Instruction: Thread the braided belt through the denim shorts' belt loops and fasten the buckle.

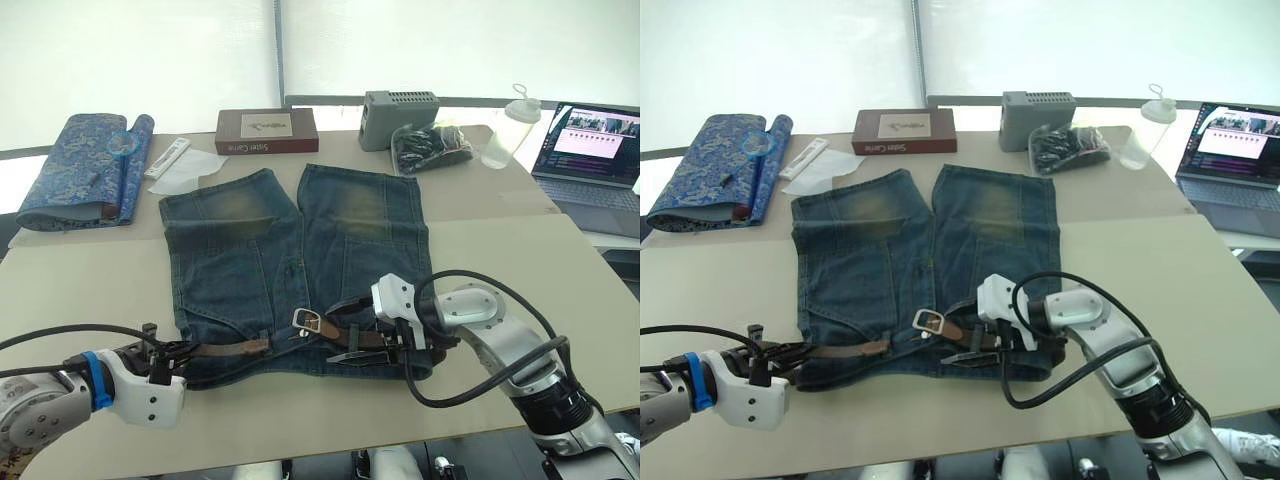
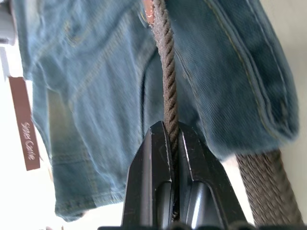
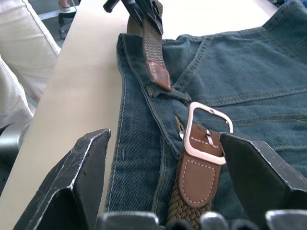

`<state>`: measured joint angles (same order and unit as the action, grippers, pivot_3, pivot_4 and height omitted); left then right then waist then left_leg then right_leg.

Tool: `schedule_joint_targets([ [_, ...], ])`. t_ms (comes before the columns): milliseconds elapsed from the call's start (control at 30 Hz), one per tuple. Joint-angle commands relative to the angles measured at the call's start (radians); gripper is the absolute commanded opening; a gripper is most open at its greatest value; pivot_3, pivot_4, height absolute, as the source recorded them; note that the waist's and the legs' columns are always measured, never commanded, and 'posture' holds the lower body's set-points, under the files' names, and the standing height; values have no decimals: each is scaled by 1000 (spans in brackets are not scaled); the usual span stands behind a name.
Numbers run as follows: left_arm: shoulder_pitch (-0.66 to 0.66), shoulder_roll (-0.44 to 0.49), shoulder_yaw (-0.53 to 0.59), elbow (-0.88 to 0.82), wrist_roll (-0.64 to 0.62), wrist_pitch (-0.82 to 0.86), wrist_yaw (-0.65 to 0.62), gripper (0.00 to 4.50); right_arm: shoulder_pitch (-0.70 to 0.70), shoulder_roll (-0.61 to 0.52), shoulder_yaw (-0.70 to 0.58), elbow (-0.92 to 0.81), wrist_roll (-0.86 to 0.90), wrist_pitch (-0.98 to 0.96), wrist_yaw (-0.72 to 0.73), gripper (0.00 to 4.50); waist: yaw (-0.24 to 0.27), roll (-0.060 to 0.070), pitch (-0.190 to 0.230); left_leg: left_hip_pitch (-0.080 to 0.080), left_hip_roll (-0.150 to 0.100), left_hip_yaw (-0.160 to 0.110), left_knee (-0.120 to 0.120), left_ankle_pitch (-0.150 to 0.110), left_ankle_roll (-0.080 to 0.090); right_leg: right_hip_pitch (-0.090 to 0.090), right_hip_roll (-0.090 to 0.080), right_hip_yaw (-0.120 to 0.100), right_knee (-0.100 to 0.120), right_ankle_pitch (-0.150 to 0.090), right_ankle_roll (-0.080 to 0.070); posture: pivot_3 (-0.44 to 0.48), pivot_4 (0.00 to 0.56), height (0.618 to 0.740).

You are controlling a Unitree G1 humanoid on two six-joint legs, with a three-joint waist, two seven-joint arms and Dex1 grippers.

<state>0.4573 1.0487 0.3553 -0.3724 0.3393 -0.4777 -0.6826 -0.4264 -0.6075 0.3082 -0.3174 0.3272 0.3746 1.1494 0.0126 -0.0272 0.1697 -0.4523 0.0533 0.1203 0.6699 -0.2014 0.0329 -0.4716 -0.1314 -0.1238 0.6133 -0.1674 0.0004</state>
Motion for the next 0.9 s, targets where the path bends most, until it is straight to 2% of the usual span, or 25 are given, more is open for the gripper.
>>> schedule_joint_targets([
  [33, -13, 12, 34, 8, 23, -35, -5, 13, 2, 0, -20, -36, 9, -19, -6, 4021, 0, 0, 0, 0, 0, 0, 0, 0, 0, 0, 0, 0, 0, 0, 0, 0, 150, 709],
  [300, -48, 37, 72, 21, 75, -147, 2, 13, 4, 24, -8, -38, 10, -23, -20, 4021, 0, 0, 0, 0, 0, 0, 0, 0, 0, 0, 0, 0, 1, 0, 1, 0, 150, 709],
  [567, -94, 46, 77, 63, 86, -165, -1, 13, -7, 56, 11, -13, -18, -54, -18, 4021, 0, 0, 0, 1, 0, 0, 2, 0, 0, 1, 0, 0, 2, 1, 1, 0, 150, 709],
  [900, -141, 24, 38, 39, 222, -193, 53, 13, -3, 67, 10, -11, -11, -45, -19, 4021, 0, 0, 0, 1, 1, 0, 6, 0, 0, 1, 0, 1, 6, 0, 1, 0, 150, 709],
])
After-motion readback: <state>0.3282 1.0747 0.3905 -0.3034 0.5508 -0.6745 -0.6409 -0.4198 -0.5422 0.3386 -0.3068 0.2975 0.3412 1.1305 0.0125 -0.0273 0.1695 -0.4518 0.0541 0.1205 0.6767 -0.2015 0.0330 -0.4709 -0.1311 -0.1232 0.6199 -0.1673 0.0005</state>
